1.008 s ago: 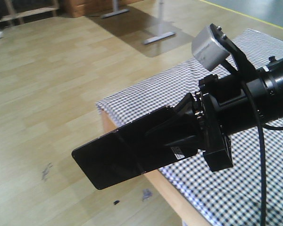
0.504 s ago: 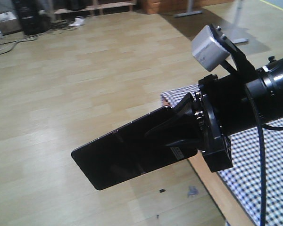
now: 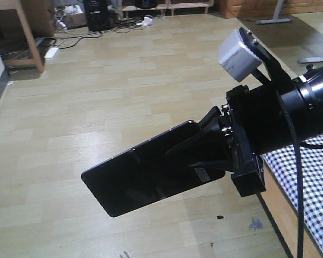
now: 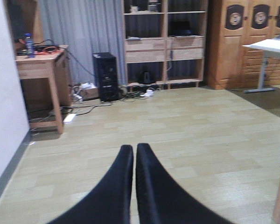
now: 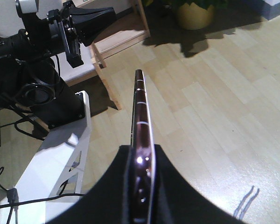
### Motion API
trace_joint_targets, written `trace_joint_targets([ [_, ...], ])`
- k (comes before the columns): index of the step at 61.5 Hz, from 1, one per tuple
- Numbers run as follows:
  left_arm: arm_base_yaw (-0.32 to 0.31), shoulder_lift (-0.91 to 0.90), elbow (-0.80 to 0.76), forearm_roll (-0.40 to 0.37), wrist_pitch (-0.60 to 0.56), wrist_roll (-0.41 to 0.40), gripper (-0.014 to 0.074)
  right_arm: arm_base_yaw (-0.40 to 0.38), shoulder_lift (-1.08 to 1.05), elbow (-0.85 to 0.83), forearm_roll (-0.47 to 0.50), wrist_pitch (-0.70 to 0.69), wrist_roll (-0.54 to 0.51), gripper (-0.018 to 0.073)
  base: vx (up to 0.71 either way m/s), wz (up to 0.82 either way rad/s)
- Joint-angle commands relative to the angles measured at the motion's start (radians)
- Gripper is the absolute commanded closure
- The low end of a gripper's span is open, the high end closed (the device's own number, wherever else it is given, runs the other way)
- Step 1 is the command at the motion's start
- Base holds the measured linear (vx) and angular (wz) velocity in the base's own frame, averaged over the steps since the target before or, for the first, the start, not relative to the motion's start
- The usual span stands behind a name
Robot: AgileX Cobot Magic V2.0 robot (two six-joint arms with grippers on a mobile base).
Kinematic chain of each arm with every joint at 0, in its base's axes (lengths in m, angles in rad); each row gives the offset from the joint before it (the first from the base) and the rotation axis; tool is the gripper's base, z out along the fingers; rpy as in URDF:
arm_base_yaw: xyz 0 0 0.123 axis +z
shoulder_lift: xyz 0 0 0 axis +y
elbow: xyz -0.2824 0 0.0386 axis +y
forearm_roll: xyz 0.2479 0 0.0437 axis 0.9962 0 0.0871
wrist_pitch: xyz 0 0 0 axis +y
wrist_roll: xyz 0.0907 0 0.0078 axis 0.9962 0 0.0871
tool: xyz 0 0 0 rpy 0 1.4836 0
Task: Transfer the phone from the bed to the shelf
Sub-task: 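Hold the phone in the right gripper while driving to the shelf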
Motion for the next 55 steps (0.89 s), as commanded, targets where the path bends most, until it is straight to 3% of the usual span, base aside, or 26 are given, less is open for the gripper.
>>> trace_joint_targets([
  [1, -0.004, -0.007, -0.025, -0.010, -0.072, -0.009, 0.0595, -0.002, -0.034, -0.024, 0.082, 0.049, -0.003, 0.0561, -0.07, 0.26],
  [55, -0.004, -0.007, -0.025, -0.010, -0.072, -0.009, 0.0595, -0.002, -0.034, -0.024, 0.082, 0.050, -0.003, 0.0561, -0.02, 0.10],
])
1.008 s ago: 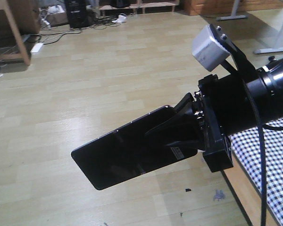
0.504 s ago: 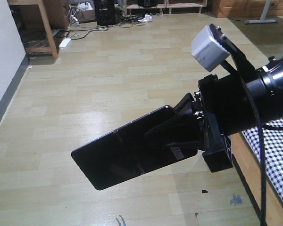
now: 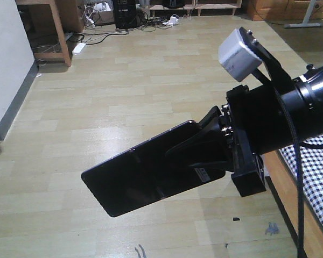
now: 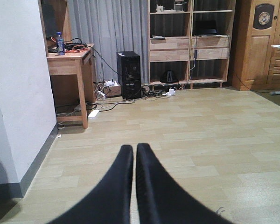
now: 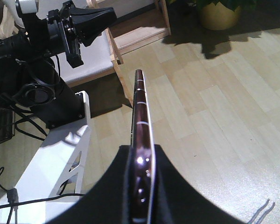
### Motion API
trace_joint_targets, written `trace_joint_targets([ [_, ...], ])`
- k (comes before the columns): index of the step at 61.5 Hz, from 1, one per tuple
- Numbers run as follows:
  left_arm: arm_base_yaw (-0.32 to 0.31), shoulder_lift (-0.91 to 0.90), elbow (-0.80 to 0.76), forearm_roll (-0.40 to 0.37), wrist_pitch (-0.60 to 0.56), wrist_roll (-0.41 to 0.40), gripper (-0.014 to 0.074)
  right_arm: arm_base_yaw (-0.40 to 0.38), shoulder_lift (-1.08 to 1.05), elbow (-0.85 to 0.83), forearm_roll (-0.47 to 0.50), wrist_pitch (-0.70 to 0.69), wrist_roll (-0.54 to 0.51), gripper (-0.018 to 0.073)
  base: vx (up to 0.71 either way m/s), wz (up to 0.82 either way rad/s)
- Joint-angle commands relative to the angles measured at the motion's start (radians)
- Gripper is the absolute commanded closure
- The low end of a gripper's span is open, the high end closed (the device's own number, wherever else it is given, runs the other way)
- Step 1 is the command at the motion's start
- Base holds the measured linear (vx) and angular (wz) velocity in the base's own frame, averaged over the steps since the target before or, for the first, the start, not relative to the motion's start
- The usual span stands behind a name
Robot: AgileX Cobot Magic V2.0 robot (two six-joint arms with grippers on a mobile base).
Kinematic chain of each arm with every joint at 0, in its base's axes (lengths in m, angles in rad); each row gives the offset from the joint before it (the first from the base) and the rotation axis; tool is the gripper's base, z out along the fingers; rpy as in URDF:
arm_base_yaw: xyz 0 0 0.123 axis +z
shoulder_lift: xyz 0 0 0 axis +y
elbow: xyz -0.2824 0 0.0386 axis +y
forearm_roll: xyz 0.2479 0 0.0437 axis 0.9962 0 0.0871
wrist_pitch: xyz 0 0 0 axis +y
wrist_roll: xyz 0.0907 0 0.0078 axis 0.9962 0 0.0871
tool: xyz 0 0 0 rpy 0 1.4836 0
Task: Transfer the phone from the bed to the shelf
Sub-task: 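Hold the phone in the right gripper while driving to the shelf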
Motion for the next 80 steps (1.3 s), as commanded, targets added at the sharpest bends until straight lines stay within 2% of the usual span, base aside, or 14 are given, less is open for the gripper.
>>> trace_joint_targets([
  [1, -0.004, -0.007, -0.025, -0.010, -0.072, -0.009, 0.0595, -0.002, -0.034, -0.024, 0.082, 0.050, -0.003, 0.0561, 0.00, -0.01],
  [80, -0.004, -0.007, -0.025, -0.010, -0.072, -0.009, 0.0595, -0.002, -0.034, -0.024, 0.082, 0.050, -0.003, 0.0561, 0.06, 0.03],
])
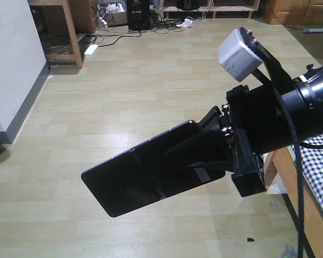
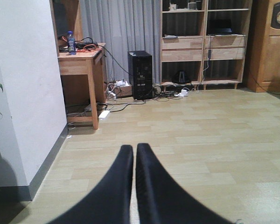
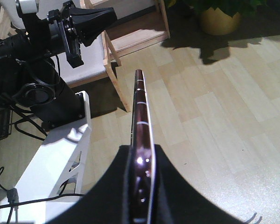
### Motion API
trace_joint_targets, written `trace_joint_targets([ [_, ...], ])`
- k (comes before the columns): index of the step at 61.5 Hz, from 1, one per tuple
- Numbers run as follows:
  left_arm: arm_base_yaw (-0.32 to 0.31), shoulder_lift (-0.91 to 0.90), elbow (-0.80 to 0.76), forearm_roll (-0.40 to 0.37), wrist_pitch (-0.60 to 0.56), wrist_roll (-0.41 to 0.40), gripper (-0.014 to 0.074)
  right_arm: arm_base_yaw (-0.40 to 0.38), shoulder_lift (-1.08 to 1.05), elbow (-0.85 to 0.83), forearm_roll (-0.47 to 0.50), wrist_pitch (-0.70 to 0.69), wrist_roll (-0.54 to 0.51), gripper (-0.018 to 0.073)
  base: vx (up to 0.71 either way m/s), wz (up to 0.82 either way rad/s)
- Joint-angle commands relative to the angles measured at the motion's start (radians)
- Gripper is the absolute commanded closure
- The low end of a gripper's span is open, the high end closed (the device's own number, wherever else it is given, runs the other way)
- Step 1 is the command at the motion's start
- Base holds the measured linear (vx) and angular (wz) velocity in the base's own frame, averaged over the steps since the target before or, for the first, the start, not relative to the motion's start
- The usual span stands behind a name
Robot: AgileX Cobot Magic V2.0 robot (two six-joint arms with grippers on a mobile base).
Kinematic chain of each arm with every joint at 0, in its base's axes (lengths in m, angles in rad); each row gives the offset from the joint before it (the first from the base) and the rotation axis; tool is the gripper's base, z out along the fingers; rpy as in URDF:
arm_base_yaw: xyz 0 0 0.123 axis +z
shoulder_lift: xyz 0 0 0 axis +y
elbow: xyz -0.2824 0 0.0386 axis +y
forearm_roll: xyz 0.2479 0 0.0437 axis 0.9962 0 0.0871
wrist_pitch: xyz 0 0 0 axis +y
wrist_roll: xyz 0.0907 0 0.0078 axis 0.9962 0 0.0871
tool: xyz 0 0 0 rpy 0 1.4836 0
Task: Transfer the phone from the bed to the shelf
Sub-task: 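Hold the phone in the right gripper while driving to the shelf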
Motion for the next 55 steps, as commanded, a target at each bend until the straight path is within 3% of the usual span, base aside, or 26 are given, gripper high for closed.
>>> trace_joint_targets([
  [1, -0.004, -0.007, -0.025, -0.010, -0.072, -0.009, 0.0595, -0.002, -0.034, -0.024, 0.082, 0.050, -0.003, 0.0561, 0.14, 0.07],
  [55, -0.004, -0.007, -0.025, -0.010, -0.072, -0.009, 0.0595, -0.002, -0.034, -0.024, 0.082, 0.050, -0.003, 0.0561, 0.23, -0.05],
])
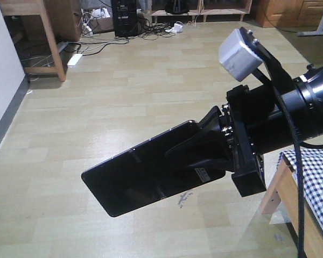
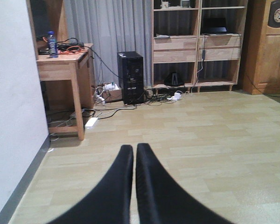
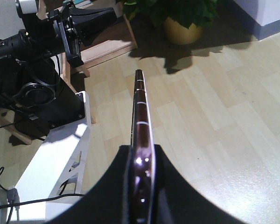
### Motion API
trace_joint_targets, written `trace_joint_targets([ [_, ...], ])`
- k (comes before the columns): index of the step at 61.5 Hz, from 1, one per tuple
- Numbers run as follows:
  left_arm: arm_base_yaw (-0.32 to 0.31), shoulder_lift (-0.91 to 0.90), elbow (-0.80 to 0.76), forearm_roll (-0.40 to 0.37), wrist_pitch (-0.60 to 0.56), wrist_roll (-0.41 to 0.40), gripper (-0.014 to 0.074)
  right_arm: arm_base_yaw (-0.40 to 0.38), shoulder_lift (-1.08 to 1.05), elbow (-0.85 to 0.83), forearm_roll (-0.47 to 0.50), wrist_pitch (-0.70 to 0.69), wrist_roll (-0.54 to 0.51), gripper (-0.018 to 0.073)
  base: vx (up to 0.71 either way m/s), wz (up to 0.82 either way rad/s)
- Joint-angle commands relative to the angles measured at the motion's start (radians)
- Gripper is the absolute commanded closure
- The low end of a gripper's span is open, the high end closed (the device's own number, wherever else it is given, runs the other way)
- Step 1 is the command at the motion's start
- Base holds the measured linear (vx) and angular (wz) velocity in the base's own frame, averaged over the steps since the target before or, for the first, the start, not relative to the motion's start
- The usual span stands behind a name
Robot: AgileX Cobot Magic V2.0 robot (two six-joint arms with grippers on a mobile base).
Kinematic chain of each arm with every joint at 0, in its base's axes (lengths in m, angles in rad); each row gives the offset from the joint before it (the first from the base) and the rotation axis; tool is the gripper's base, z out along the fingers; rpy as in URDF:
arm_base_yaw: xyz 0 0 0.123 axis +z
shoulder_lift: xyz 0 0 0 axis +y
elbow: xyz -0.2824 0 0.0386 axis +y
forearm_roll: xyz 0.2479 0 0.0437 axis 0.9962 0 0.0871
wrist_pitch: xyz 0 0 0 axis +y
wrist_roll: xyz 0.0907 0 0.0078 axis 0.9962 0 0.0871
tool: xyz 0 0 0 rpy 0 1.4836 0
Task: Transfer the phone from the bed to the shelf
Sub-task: 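Hold the phone in the right gripper while driving to the shelf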
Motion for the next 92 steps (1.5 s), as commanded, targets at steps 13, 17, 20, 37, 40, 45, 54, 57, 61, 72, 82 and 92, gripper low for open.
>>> trace_joint_targets([
  [13, -0.004, -0.007, -0.025, -0.010, -0.072, -0.009, 0.0595, -0.002, -0.034, -0.024, 0.082, 0.049, -0.003, 0.0561, 0.30, -0.07],
  [17, -0.004, -0.007, -0.025, -0.010, -0.072, -0.009, 0.0595, -0.002, -0.034, -0.024, 0.082, 0.049, -0.003, 0.0561, 0.33, -0.03],
  [20, -0.004, -0.007, -0.025, -0.010, -0.072, -0.009, 0.0595, -0.002, -0.034, -0.024, 0.082, 0.049, -0.003, 0.0561, 0.34, -0.02],
  [37, -0.004, -0.007, -0.025, -0.010, -0.072, -0.009, 0.0595, -0.002, -0.034, -0.024, 0.082, 0.050, -0.003, 0.0561, 0.37, 0.00],
  [40, -0.004, -0.007, -0.025, -0.010, -0.072, -0.009, 0.0595, -0.002, -0.034, -0.024, 0.082, 0.050, -0.003, 0.0561, 0.39, 0.00],
  [45, -0.004, -0.007, -0.025, -0.010, -0.072, -0.009, 0.0595, -0.002, -0.034, -0.024, 0.082, 0.050, -0.003, 0.0561, 0.40, -0.01],
  [54, -0.004, -0.007, -0.025, -0.010, -0.072, -0.009, 0.0595, -0.002, -0.034, -0.024, 0.082, 0.050, -0.003, 0.0561, 0.41, -0.04],
  [57, -0.004, -0.007, -0.025, -0.010, -0.072, -0.009, 0.0595, -0.002, -0.034, -0.024, 0.082, 0.050, -0.003, 0.0561, 0.42, -0.04],
  [61, -0.004, -0.007, -0.025, -0.010, -0.072, -0.009, 0.0595, -0.002, -0.034, -0.024, 0.082, 0.050, -0.003, 0.0561, 0.43, -0.05],
  [72, -0.004, -0.007, -0.025, -0.010, -0.072, -0.009, 0.0595, -0.002, -0.034, -0.024, 0.082, 0.050, -0.003, 0.0561, 0.43, -0.10],
  [82, -0.004, -0.007, -0.025, -0.010, -0.072, -0.009, 0.0595, -0.002, -0.034, -0.024, 0.082, 0.050, -0.003, 0.0561, 0.44, -0.16],
  [92, -0.004, -0.007, -0.025, -0.010, -0.072, -0.009, 0.0595, -0.002, -0.034, -0.024, 0.082, 0.050, -0.003, 0.0561, 0.44, -0.22],
])
